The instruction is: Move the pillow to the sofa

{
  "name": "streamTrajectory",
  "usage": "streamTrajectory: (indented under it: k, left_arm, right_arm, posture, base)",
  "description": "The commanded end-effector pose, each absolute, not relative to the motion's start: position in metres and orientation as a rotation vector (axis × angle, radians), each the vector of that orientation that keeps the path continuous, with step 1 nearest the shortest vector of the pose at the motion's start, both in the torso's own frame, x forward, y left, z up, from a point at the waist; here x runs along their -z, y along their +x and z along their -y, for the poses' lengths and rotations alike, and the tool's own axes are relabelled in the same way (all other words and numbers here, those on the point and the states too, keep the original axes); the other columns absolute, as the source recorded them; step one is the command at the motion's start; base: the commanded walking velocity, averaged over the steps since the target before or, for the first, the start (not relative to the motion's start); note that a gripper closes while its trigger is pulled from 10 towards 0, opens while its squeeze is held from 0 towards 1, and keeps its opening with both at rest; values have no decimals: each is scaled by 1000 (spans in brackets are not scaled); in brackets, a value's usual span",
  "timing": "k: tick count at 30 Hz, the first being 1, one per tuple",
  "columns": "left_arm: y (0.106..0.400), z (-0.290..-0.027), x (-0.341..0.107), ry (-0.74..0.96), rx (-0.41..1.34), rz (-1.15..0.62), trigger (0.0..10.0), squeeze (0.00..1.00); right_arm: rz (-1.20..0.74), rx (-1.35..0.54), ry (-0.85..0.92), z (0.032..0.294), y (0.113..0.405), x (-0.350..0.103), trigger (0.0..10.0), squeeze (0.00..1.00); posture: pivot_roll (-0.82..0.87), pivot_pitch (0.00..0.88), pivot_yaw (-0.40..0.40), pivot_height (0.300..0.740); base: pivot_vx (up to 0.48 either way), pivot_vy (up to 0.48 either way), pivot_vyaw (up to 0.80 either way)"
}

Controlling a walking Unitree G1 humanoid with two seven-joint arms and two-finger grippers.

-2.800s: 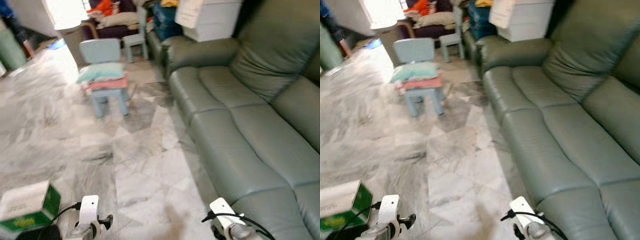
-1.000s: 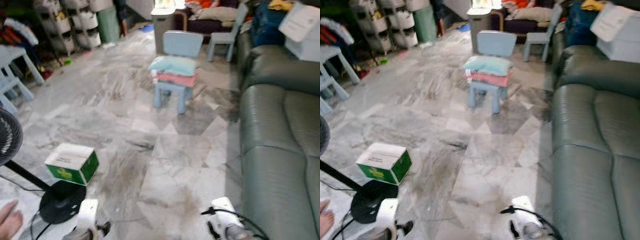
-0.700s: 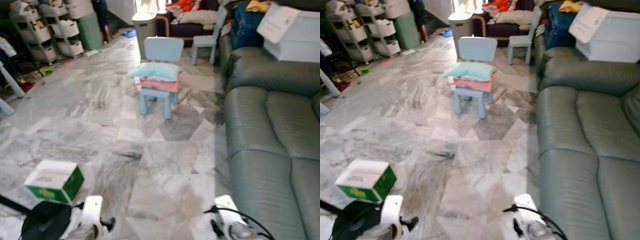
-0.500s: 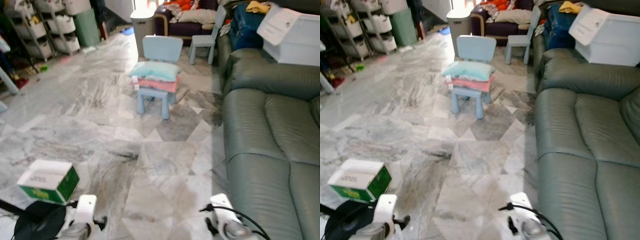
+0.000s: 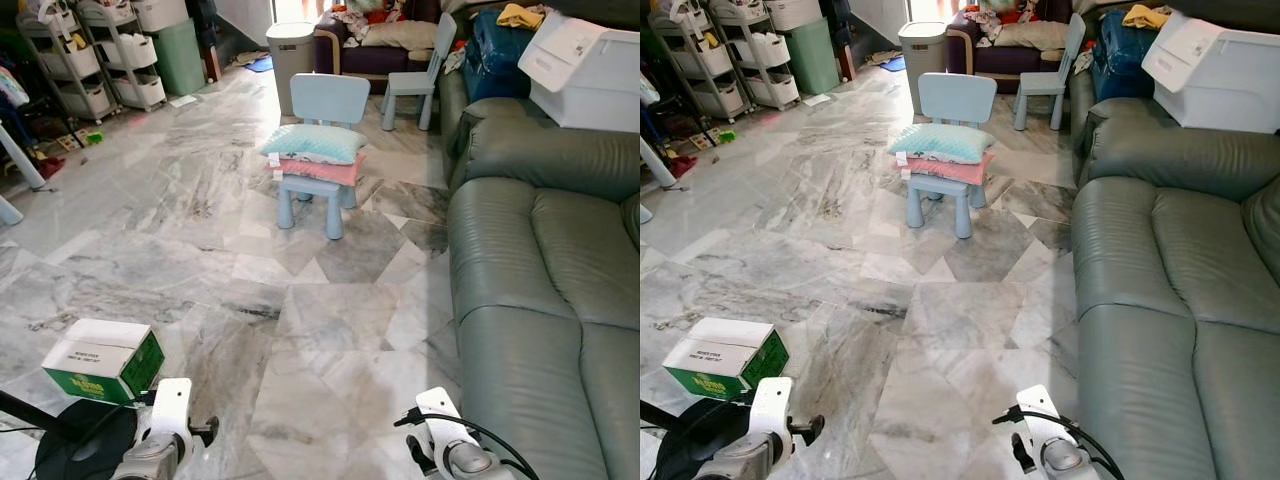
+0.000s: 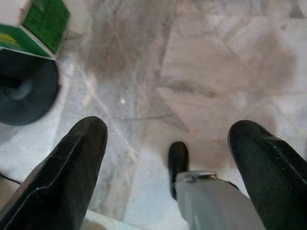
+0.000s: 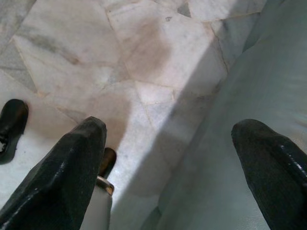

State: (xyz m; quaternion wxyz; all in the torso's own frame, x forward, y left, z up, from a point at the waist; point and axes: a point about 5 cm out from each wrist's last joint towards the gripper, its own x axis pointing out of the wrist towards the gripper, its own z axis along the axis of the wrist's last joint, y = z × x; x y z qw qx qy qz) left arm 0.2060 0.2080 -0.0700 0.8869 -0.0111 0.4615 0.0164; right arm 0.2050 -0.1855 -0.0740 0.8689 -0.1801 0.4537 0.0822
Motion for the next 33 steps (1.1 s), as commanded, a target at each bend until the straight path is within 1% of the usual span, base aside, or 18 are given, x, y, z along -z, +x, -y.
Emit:
streamTrajectory:
  k: [1,24,33]
  left_arm:
    - [205,-214,69,-9,-47,-965,10000,0]
    - [203,-217,70,21,-40,-975,10000,0]
    - [204,-217,69,55,-16,-971,10000,0]
  right_arm:
    - [-941,-193,-387,181,208,73,10000,0]
    - [-936,-211,-409,179,209,72,10000,0]
    - [-933,-202,-393,180,209,72,10000,0]
  posture:
    - [72,0,41,740]
    - [76,0,43,740]
    - [75,0,42,740]
  base:
    - [0,480,0]
    - [0,480,0]
    - [0,29,0]
